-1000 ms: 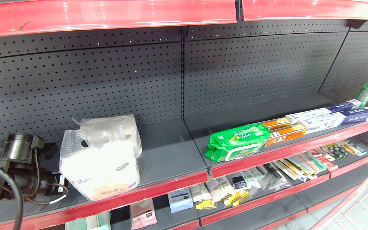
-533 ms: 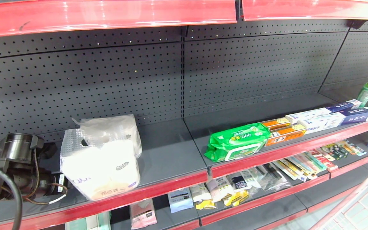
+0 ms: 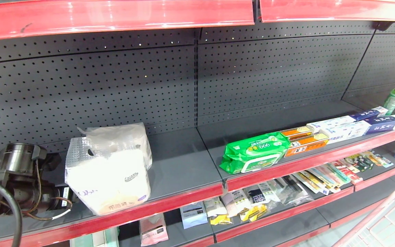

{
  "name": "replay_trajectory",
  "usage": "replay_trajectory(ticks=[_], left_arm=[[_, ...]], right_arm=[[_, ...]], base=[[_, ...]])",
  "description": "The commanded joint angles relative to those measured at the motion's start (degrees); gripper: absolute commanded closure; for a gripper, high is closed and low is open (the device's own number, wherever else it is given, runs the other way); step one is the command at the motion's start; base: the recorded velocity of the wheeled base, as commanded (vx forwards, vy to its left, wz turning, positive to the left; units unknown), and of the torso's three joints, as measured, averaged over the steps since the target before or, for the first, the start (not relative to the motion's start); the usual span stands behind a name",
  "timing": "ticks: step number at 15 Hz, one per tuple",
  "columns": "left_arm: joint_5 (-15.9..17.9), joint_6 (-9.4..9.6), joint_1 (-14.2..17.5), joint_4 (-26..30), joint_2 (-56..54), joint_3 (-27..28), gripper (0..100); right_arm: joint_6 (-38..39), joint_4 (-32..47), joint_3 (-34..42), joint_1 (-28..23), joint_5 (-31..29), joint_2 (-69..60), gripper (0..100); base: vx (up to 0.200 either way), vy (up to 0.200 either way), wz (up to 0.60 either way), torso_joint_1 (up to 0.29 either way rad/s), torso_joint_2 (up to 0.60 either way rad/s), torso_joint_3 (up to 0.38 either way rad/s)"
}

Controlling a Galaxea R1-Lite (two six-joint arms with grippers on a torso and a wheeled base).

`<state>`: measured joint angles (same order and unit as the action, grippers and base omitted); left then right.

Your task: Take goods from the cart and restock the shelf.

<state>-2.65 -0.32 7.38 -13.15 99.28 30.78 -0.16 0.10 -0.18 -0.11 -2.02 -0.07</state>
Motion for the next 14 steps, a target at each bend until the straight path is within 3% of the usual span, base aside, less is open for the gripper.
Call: replay_trajectory(ticks=[1,7,10,11,13,14], left_arm=[[0.01,-0.03,-0.08,-0.03,0.12,0.07,0],[0.01,-1.18,-0.43,-0.03,0.21,-0.02,0],[0.01,0.05,1.24,-0.21,-1.19,1.12,0],[0.01,1.9,2.56,-0.21,-2.42,1.56,0],[0.45,9.02,6.6,-0.03,-7.96,0.86,0],[1.5,11.48,8.18,0.06,-11.13,0.42,0]], right_arm=[[-0.02,-0.01,0.01,0.02,0.0,0.07,0],[-0.02,-0.01,0.01,0.02,0.0,0.07,0],[-0.02,-0.01,0.01,0.02,0.0,0.07,0],[-0.02,-0.01,0.01,0.02,0.0,0.07,0],[-0.02,-0.01,0.01,0.02,0.0,0.07,0],[-0.02,-0.01,0.01,0.02,0.0,0.07,0]], base=[[0.0,0.0,0.0,0.0,0.0,0.0],[0.0,0.0,0.0,0.0,0.0,0.0],[0.0,0.0,0.0,0.0,0.0,0.0],[0.0,0.0,0.0,0.0,0.0,0.0],[0.0,0.0,0.0,0.0,0.0,0.0],[0.0,0.0,0.0,0.0,0.0,0.0]])
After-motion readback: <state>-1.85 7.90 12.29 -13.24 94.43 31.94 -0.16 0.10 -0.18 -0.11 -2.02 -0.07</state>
